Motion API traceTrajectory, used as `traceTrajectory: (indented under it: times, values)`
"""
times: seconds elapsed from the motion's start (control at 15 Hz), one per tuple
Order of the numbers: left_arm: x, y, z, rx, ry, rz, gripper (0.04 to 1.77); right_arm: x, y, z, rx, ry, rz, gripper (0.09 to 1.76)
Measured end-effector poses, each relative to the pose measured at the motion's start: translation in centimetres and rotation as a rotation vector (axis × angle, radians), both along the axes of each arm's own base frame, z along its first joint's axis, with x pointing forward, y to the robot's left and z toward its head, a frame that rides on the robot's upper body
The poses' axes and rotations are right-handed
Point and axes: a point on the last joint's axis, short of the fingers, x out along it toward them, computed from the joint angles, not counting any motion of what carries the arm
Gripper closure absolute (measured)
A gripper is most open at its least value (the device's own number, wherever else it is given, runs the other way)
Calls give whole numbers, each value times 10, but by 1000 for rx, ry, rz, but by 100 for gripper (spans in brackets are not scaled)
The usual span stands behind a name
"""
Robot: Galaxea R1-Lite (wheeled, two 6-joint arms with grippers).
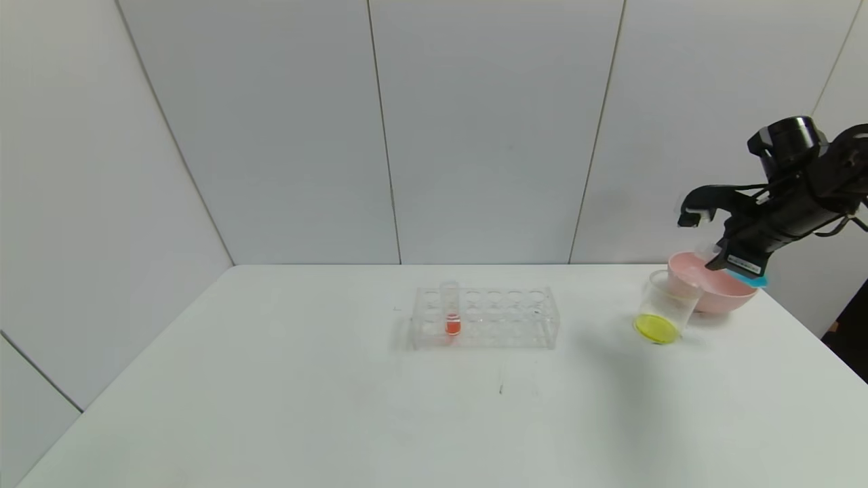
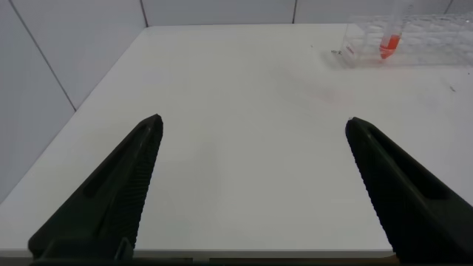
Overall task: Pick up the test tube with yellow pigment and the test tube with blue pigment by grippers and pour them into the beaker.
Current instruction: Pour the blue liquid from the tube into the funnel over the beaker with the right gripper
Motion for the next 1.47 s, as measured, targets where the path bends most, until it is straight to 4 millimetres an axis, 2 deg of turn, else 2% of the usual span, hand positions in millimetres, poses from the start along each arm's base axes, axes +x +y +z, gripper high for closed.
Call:
traceTrajectory:
  times: [0.6, 1.47]
  values:
    - [0, 0, 0, 0, 0, 0, 5, -2, 28, -5, -124, 61, -2, 137]
    - [0, 0, 0, 0, 0, 0, 5, 4, 44, -18, -277, 101, -42, 137]
